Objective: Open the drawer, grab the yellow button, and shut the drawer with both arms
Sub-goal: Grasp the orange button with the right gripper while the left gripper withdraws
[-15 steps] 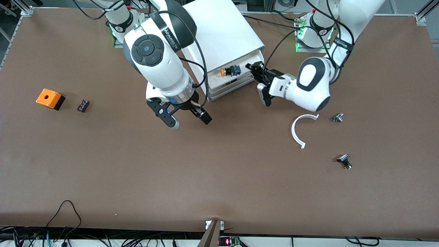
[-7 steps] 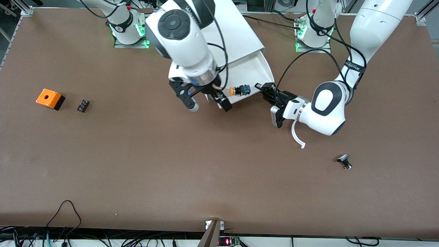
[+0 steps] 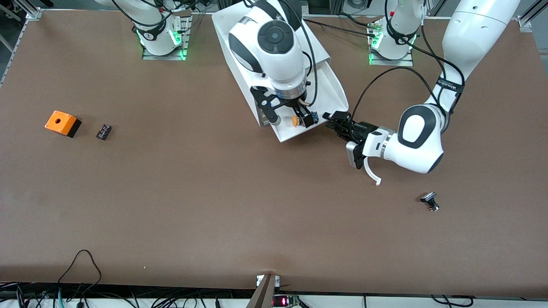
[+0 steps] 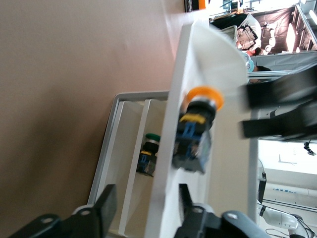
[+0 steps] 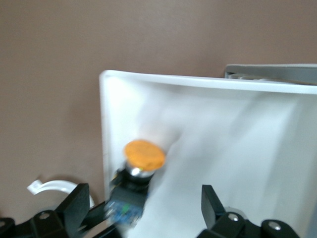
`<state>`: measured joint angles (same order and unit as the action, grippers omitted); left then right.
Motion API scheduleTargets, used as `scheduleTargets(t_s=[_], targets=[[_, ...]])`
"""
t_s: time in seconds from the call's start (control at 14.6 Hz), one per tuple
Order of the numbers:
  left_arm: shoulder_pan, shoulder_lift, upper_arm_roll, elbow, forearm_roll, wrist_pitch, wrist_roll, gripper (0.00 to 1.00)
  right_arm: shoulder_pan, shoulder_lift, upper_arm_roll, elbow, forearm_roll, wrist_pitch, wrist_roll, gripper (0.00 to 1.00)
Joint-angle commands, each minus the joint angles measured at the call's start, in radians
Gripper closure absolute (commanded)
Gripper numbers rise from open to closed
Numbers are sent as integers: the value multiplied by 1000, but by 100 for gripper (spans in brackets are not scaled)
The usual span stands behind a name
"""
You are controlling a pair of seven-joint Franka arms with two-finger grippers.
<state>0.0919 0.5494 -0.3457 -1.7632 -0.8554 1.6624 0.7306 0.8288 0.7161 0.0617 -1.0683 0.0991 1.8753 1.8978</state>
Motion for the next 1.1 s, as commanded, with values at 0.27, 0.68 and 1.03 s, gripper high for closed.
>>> scheduleTargets(t_s=[0.27, 0.68, 1.03], targets=[[57, 15, -2, 292, 200, -222, -270, 0, 29, 49, -11, 42, -18, 10, 61, 0], [60, 14, -4, 513, 401, -377, -523, 0, 29, 60, -11, 42, -18, 87, 70, 0], [23, -74, -18, 554, 658, -412, -611, 0, 39, 71, -11, 42, -18, 97, 67, 20]])
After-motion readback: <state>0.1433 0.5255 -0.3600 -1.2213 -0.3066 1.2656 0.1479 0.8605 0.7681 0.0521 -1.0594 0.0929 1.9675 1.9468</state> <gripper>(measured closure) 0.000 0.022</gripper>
